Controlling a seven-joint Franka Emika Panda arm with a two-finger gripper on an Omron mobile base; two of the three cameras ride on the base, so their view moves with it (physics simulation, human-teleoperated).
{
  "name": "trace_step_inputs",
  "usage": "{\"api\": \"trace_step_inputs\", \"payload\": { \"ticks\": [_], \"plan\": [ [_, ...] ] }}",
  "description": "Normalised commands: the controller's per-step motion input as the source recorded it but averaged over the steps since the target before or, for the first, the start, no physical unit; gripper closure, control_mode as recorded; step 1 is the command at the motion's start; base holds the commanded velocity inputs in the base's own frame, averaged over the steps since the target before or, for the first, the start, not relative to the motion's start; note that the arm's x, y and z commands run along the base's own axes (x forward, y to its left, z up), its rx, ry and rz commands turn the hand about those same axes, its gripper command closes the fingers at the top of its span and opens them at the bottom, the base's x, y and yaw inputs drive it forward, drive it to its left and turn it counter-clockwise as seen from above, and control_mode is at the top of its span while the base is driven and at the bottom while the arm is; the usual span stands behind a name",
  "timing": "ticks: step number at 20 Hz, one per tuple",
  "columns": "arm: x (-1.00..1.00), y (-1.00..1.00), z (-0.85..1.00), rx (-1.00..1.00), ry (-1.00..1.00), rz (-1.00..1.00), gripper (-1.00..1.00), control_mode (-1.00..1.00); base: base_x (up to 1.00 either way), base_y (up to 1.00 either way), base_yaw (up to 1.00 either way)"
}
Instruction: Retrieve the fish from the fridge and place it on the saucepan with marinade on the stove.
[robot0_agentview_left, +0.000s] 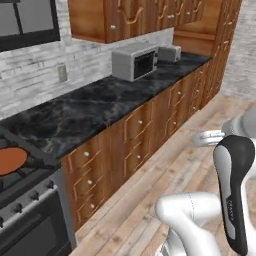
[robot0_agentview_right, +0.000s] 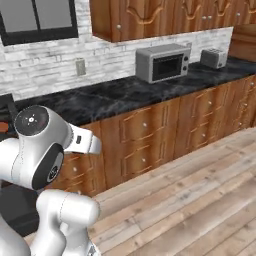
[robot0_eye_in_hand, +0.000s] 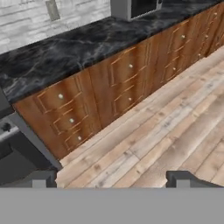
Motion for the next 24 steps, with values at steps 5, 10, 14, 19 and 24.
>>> {"api": "trace_step_inputs", "payload": {
  "ticks": [5,10,14,19,24],
  "plan": [
    [0.00,0.00,0.00,0.00,0.00,0.00,-1.00,1.00,0.13,-0.78,-0.73],
    [0.00,0.00,0.00,0.00,0.00,0.00,-1.00,1.00,0.16,-0.71,-0.68],
    [0.00,0.00,0.00,0.00,0.00,0.00,-1.00,1.00,0.36,-0.56,-0.53],
    [0.00,0.00,0.00,0.00,0.00,0.00,-1.00,1.00,0.89,-0.18,-0.27],
    [0.00,0.00,0.00,0.00,0.00,0.00,-1.00,1.00,1.00,-0.14,-0.16]
  ]
}}
